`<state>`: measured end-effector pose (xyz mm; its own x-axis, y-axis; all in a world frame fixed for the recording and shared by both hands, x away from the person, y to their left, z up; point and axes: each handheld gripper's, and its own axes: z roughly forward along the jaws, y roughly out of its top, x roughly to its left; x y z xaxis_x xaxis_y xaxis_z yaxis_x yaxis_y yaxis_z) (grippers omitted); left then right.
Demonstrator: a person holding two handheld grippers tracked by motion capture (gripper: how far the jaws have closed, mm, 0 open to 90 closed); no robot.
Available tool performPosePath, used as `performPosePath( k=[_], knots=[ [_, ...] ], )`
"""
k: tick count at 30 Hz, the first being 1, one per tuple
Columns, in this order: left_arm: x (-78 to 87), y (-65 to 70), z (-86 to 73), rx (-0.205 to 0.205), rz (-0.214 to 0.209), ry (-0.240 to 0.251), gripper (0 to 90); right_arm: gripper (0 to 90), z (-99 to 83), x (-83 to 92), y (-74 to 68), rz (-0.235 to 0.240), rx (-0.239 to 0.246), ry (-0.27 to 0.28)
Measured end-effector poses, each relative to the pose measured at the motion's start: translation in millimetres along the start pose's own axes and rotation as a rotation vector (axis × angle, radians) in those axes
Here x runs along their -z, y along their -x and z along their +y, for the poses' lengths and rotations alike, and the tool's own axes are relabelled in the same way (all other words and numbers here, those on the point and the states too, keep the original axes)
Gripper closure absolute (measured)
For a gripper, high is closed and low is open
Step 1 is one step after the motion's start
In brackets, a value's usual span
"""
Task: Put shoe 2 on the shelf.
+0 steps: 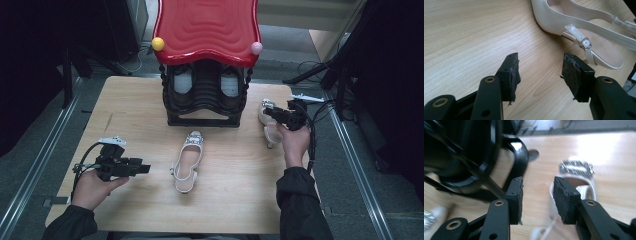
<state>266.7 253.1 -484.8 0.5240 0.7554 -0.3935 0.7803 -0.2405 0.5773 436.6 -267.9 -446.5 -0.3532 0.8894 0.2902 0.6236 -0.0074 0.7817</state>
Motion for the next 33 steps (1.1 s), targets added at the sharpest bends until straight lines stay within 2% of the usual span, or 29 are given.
performPosePath(
  k=[6, 9, 15, 20, 23, 25, 30, 33],
  knots=[
    [0.8, 0.3, -0.7, 0.001, 0.000, 0.004, 47.7, 59.2, 8.5, 8.4, -7.3, -0.033, 0.036, 0.001],
    [0.2, 0.6, -0.7, -0.001, 0.000, 0.005, 47.8, 59.2, 5.3, 5.6, -3.2, -0.041, 0.026, -0.017],
    [-1.4, 0.6, -0.6, -0.004, 0.000, -0.001, 47.8, 59.3, -6.5, -8.2, 7.7, -0.048, -0.027, -0.064],
    [-1.6, 1.1, -1.3, -0.002, 0.001, -0.001, 47.8, 60.6, -15.2, -19.0, 13.3, -0.070, -0.029, -0.098],
    [-1.1, 1.5, -2.3, 0.002, 0.000, 0.000, 47.8, 63.4, -20.5, -25.1, 18.0, -0.067, -0.049, -0.110],
    [-0.6, 1.1, -3.1, 0.006, 0.003, 0.000, 47.7, 68.7, -22.7, -27.5, 19.9, -0.064, -0.045, -0.118],
    [1.9, -1.3, -5.6, 0.009, 0.009, 0.002, 46.6, 74.3, -23.0, -33.4, 16.8, -0.065, -0.039, -0.130],
    [3.7, -1.3, -7.5, 0.016, 0.012, 0.009, 46.5, 78.8, -24.1, -39.9, 13.8, -0.049, -0.038, -0.153]
  ],
)
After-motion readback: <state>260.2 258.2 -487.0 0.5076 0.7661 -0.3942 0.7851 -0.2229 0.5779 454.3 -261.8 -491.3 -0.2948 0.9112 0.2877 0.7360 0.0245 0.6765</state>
